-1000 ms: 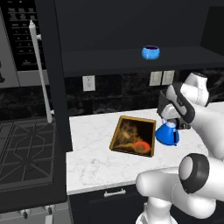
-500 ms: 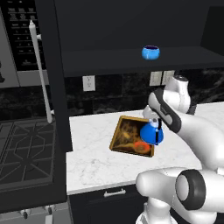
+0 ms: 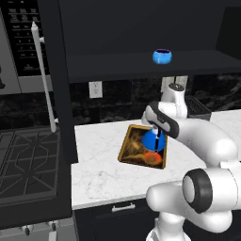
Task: Pick the kettle from the counter and place it on the tray. Then pick the mug from the cabinet and place it on the tray. Then close the cabinet doors.
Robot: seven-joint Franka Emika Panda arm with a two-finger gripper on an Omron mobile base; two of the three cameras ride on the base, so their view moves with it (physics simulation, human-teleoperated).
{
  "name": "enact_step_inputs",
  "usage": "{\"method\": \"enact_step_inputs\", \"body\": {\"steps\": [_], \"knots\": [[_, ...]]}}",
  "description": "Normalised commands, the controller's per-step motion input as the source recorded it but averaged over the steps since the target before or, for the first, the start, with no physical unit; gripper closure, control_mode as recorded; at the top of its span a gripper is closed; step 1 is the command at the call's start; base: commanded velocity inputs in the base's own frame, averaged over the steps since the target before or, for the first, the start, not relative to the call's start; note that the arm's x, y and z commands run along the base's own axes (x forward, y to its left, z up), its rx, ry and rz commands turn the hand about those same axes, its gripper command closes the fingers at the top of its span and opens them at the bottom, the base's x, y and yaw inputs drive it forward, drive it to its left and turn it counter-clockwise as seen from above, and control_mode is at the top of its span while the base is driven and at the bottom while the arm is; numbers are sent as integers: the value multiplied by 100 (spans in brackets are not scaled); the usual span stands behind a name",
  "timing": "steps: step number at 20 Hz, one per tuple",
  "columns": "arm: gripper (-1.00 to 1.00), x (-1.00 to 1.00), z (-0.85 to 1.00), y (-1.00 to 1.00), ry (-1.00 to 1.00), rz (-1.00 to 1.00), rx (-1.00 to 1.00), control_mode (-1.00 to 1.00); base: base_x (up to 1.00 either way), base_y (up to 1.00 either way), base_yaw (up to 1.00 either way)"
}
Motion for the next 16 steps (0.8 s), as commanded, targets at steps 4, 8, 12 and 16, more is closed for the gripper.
{"method": "enact_step_inputs", "body": {"steps": [4, 8, 12, 16], "knots": [[100, 38, -9, 17, 0, -15, 0, -100, 0, 0, 0], [100, 21, -13, 1, 0, -7, 0, -100, 0, 0, 0], [100, 6, -11, 0, 0, -3, 0, -100, 0, 0, 0], [100, 2, -5, 0, -2, -1, 0, -100, 0, 0, 0]]}}
